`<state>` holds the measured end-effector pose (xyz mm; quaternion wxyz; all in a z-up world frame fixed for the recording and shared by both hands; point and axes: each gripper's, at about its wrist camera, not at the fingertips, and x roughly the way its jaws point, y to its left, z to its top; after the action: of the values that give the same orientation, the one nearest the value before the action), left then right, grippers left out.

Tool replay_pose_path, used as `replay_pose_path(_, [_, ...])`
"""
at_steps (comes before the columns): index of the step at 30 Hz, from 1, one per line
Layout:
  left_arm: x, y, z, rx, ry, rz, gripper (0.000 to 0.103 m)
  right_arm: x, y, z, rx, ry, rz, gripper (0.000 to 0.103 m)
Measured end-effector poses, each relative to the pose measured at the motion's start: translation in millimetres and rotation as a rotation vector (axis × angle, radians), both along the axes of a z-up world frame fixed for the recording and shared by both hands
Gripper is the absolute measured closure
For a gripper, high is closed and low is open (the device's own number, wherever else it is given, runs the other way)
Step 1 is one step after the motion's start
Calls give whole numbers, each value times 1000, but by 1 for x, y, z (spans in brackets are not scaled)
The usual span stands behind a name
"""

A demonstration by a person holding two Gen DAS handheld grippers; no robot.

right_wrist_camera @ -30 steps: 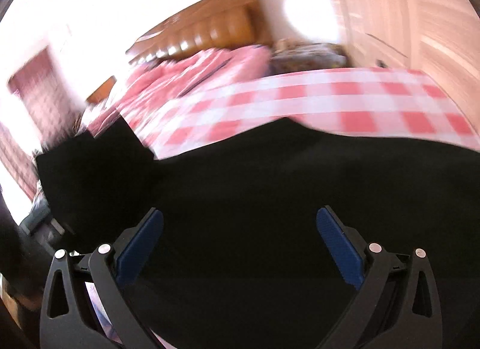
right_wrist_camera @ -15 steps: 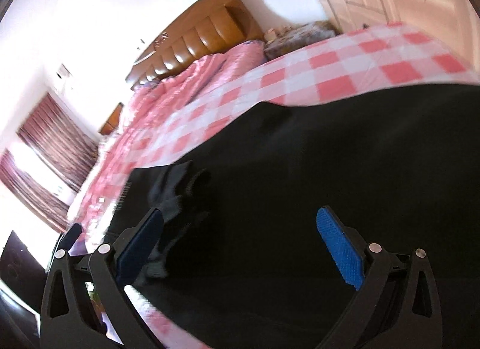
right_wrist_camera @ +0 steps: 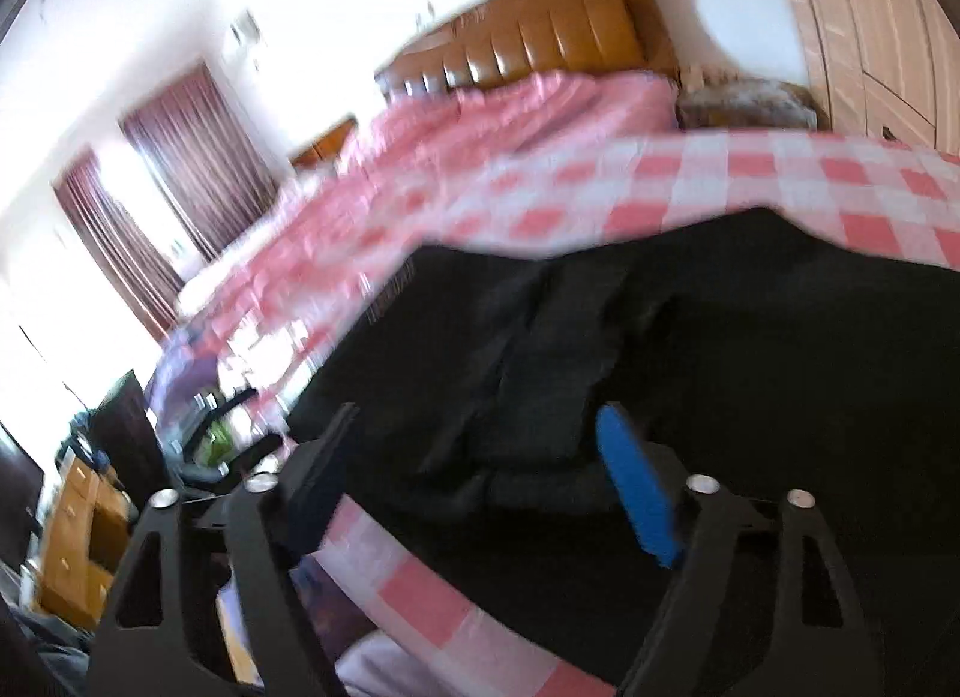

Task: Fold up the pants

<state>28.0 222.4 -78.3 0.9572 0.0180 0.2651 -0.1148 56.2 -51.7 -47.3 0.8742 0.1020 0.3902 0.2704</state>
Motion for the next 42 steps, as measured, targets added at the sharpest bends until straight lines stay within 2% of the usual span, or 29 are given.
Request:
replay_pose_path(3, [6, -8, -10, 31, 21, 1, 2, -1, 0, -18, -35, 63, -47, 34])
replay_pose_path(8, [16, -18, -25, 92, 57, -3, 2, -4, -13, -38, 3, 102, -61, 37])
replay_pose_path(10, [21, -17, -30, 100, 76, 15, 2, 0, -15, -37, 43, 92, -62, 43])
replay_pose_path(15, [22, -12, -27, 91, 75, 42, 2, 13, -7, -24, 66, 80, -43, 47])
replay_pose_path(17, [26, -13, -29, 121, 84, 51, 2, 24, -3, -31, 89, 107, -40, 55])
replay_pose_path(19, [29, -11, -30, 106, 100, 51, 2, 32, -5, -38, 105, 124, -66, 88])
replay_pose_path(20, [29, -9, -30, 94, 102, 54, 2, 33, -6, -37, 123, 122, -76, 93])
replay_pose_path(21, [29, -8, -28, 89, 99, 63, 2, 34, -6, -33, 131, 113, -71, 93])
replay_pose_path(24, [25, -5, -22, 93, 77, 78, 3, 17, 8, -4, 86, -6, -29, 94])
replay_pose_path(28, [23, -2, -19, 86, 76, 81, 5, -9, 12, 34, 124, -110, 13, 94])
replay_pose_path(31, [21, -4, -14, 74, 64, 64, 8, -20, -1, 44, 157, -125, 10, 94])
replay_pose_path(33, [20, -6, -10, 84, 56, 73, 8, -21, -9, 38, 118, -121, -18, 94])
replay_pose_path(36, [27, -3, -16, 101, 84, 103, 10, -9, -32, 3, 101, -32, -85, 94])
replay_pose_path(39, [30, 3, -24, 82, 118, 111, 10, 3, -42, -36, 83, 47, -115, 94])
replay_pose_path(42, [29, 4, -25, 90, 117, 122, 9, 2, -42, -41, 84, 52, -109, 94])
